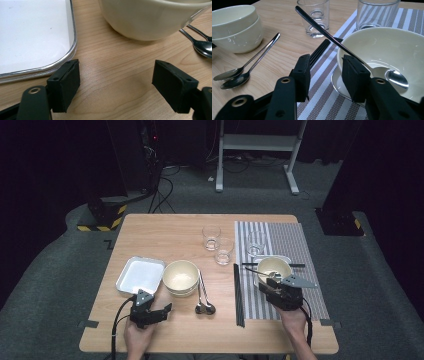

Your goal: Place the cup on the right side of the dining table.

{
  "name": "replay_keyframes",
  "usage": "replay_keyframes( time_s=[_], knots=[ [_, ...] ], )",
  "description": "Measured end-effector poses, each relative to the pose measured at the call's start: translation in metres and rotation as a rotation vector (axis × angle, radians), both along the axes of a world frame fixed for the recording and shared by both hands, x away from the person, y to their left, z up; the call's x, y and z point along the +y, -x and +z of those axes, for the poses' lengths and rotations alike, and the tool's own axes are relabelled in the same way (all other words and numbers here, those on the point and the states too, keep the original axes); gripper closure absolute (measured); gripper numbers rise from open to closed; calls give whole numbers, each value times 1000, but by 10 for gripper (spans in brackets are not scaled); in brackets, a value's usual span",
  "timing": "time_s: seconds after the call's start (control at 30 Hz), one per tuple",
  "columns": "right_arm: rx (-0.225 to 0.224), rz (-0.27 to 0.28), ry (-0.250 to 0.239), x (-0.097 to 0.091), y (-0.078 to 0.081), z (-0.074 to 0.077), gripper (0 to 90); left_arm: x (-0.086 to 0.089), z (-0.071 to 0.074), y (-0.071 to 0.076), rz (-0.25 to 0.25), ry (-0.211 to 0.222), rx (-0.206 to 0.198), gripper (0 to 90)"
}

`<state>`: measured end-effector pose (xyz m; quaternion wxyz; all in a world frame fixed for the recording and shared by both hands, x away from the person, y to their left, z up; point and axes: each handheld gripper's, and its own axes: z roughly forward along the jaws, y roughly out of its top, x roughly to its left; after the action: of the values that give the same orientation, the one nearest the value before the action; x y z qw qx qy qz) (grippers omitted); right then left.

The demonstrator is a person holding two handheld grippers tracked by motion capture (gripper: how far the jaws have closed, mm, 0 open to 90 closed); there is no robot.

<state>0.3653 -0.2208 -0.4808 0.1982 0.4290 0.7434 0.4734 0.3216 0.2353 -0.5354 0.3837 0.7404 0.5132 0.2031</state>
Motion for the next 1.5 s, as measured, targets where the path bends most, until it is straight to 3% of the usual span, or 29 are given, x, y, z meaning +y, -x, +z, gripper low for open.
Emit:
replay_keyframes(
  time_s=[0.27,0.6,0.77,1.03,1.5],
  knots=[
    [-15,33,3,3,7,-3,520,0,0,0,1,1,1,224],
    [17,73,33,9,12,-18,541,1,0,0,-2,6,3,224],
    [30,75,52,12,13,-24,542,1,0,0,-1,7,3,224],
    [88,69,72,9,14,-36,541,0,0,0,3,2,3,224],
    [104,63,157,16,13,-48,528,1,0,0,5,9,3,225]
  ],
)
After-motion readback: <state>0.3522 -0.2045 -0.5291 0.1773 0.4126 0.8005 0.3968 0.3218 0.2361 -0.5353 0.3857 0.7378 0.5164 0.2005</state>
